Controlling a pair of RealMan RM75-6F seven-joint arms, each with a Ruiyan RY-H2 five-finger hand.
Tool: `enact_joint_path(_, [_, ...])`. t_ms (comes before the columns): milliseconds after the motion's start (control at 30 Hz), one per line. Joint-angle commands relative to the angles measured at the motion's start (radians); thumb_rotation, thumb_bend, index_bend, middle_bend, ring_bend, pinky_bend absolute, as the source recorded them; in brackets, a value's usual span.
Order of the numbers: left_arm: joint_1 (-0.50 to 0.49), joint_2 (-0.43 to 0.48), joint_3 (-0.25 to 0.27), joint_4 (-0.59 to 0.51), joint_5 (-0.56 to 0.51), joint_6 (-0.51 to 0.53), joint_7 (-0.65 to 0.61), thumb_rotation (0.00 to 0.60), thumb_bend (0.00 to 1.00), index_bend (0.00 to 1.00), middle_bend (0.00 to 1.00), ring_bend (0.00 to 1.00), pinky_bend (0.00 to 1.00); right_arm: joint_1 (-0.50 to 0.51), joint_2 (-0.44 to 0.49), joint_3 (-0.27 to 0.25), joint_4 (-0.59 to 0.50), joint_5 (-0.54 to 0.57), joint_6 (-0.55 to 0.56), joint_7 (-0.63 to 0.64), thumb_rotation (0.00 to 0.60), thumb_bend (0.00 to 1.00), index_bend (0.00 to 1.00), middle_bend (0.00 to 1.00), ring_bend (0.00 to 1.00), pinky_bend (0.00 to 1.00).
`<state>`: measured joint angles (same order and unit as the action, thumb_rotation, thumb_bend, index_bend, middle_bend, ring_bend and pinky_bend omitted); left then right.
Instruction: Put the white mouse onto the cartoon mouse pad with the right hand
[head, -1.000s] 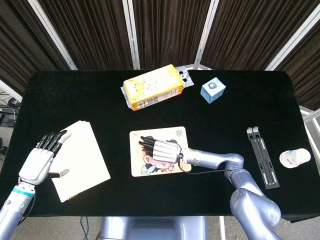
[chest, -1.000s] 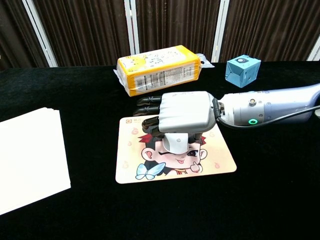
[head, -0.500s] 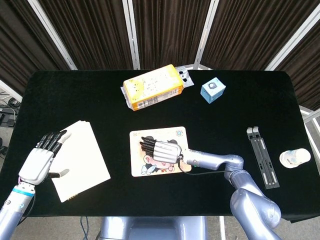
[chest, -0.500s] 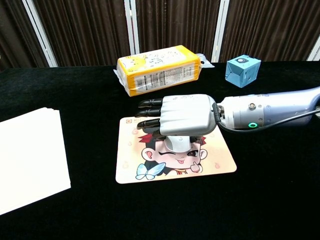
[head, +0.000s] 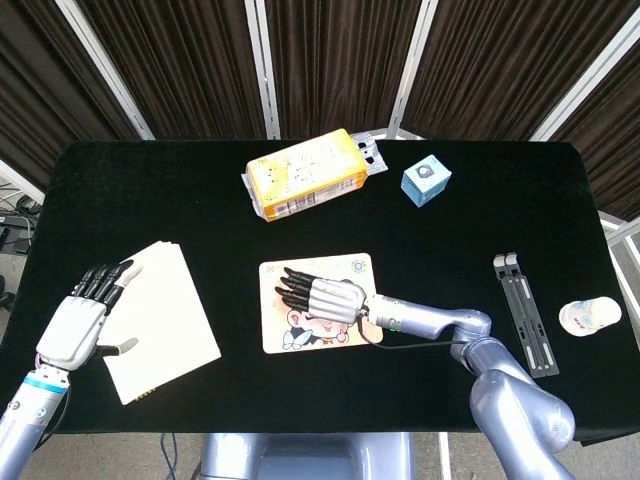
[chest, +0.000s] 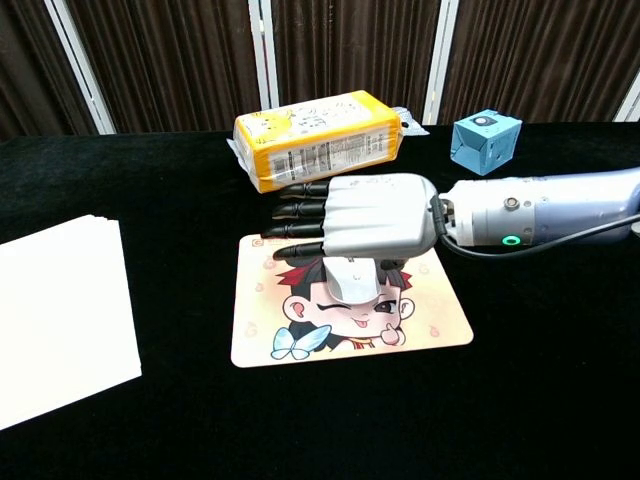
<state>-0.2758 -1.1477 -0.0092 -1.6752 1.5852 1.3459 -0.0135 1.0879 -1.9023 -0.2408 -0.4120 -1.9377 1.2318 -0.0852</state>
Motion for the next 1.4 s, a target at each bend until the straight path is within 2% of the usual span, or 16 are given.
enact_joint_path(33, [0.002, 0.0, 0.001, 0.004, 0.005, 0.005, -0.006, 0.6, 0.13, 0.0, 0.0, 0.0, 0.0, -0.003, 0.063, 0.037, -0.086, 0.031, 0.007, -0.082, 0.6, 0.0, 0.07, 0.0, 0.0, 0.0])
enact_joint_path(300, [0.01, 0.001, 0.006, 0.015, 0.019, 0.025, -0.023, 0.6, 0.13, 0.0, 0.0, 0.0, 0.0, -0.086, 0.24, 0.139, -0.376, 0.161, 0.014, -0.251, 0.6, 0.01, 0.07, 0.0, 0.0, 0.0])
enact_joint_path(467, [0.017, -0.001, 0.008, 0.019, 0.029, 0.042, -0.026, 0.6, 0.13, 0.0, 0.0, 0.0, 0.0, -0.19, 0.33, 0.2, -0.551, 0.289, 0.04, -0.257, 0.6, 0.01, 0.07, 0.0, 0.0, 0.0])
enact_joint_path(600, [0.021, -0.002, 0.012, 0.019, 0.044, 0.055, -0.02, 0.6, 0.13, 0.0, 0.0, 0.0, 0.0, -0.317, 0.421, 0.244, -0.779, 0.427, 0.087, -0.252, 0.6, 0.02, 0.07, 0.0, 0.0, 0.0])
enact_joint_path(800, [0.027, -0.009, 0.01, 0.027, 0.052, 0.074, -0.027, 0.6, 0.13, 0.0, 0.0, 0.0, 0.0, -0.456, 0.5, 0.275, -1.006, 0.573, 0.14, -0.155, 0.6, 0.02, 0.07, 0.0, 0.0, 0.0])
enact_joint_path(1000, [0.033, -0.018, 0.01, 0.04, 0.067, 0.095, -0.04, 0.6, 0.13, 0.0, 0.0, 0.0, 0.0, -0.59, 0.602, 0.262, -1.165, 0.66, 0.181, 0.0, 0.6, 0.02, 0.07, 0.0, 0.0, 0.0])
enact_joint_path(1100, [0.034, -0.027, 0.001, 0.05, 0.07, 0.113, -0.048, 0.6, 0.13, 0.0, 0.0, 0.0, 0.0, -0.638, 0.647, 0.241, -1.181, 0.631, 0.22, 0.013, 0.6, 0.02, 0.07, 0.0, 0.0, 0.0])
enact_joint_path(1233, [0.036, -0.035, -0.007, 0.058, 0.062, 0.121, -0.059, 0.6, 0.13, 0.0, 0.0, 0.0, 0.0, -0.689, 0.652, 0.211, -1.16, 0.563, 0.272, 0.018, 0.6, 0.02, 0.06, 0.0, 0.0, 0.0])
enact_joint_path(1400, [0.041, -0.043, -0.007, 0.069, 0.073, 0.137, -0.058, 0.6, 0.13, 0.0, 0.0, 0.0, 0.0, -0.709, 0.642, 0.222, -1.152, 0.546, 0.269, 0.022, 0.6, 0.02, 0.06, 0.0, 0.0, 0.0])
